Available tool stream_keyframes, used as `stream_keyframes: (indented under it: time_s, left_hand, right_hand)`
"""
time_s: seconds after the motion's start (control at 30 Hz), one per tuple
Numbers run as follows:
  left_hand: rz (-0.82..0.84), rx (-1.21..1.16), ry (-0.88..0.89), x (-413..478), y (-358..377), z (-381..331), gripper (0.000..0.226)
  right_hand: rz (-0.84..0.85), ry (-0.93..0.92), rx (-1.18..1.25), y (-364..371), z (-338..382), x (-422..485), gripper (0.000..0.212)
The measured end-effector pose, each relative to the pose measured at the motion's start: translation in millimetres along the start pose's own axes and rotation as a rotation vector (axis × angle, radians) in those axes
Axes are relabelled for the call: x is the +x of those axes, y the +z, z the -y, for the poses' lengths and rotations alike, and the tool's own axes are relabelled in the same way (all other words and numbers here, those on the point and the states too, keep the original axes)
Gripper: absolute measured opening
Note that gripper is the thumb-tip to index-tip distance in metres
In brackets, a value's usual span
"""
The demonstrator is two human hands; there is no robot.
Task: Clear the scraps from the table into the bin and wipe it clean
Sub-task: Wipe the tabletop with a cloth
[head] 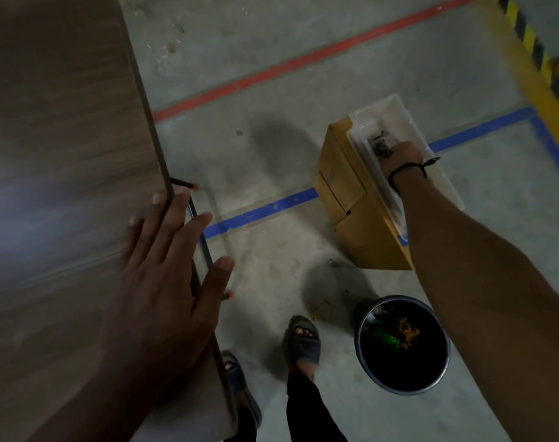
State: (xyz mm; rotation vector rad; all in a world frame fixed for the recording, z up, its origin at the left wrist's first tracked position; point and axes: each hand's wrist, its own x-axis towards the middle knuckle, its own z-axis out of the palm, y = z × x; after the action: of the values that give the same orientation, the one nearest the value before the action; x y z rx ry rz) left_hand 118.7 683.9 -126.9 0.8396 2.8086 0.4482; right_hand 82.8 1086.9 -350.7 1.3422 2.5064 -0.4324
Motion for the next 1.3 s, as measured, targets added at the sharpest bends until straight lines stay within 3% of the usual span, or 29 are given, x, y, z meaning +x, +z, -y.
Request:
stream_keyframes:
  time_s: [0.17,0.3,0.47,0.63,0.7,0.83,0.97,1.07,1.2,1.3]
  left_hand:
    - [-0.025,-0.001,0.009,-0.5,-0.6,-1.3,0.057]
    - [-0.027,-0.015,0.009,-2.0,-1.1,-1.6,0.057]
    - [-0.018,-0.047,0.009,-2.4,-4.4,-1.2,0.058]
    - [0.015,-0.169,-0.01,-4.7,-15.0,1.0,0.068]
    - [0.051,-0.321,-0.048,-10.1,-29.0,-0.4,0.071]
    - [0.006,-0.93,-0.316,-19.4,-50.2,8.6,0.057]
    - [-0.198,-1.149,-0.258,-43.2,-87.1,20.1,0.028]
    - [-0.225,-1.006,-0.252,-70.5,-113.0,37.2,0.031]
    - [-0.05,-0.54,-0.397,-110.1,-120.2,68.6,0.046]
    - [0.096,-0.307,-0.364,-135.8,-121.3,93.0,0.059]
  right_hand:
    - [-0.053,0.049,0.031,-12.2,7.3,-7.5,0.03]
    - [-0.175,0.077,0.314,-60.9,16.9,-36.2,0.03]
    - [-0.263,-0.073,0.537,-130.0,45.8,-140.4,0.024]
    - [-0.136,-0.289,0.693,-184.2,84.1,-244.8,0.022]
    - [-0.056,-0.365,0.716,-193.9,99.6,-285.8,0.021]
    - [0.033,-0.551,0.708,-208.8,131.7,-350.0,0.019]
    - [0.079,-0.747,0.644,-210.6,168.4,-395.9,0.023]
    - [0.104,-0.905,0.504,-201.3,189.2,-421.4,0.023]
    - [0.124,-0.958,0.223,-183.3,204.6,-453.1,0.031]
    - [0.106,-1.001,0.087,-158.7,208.2,-471.2,0.033]
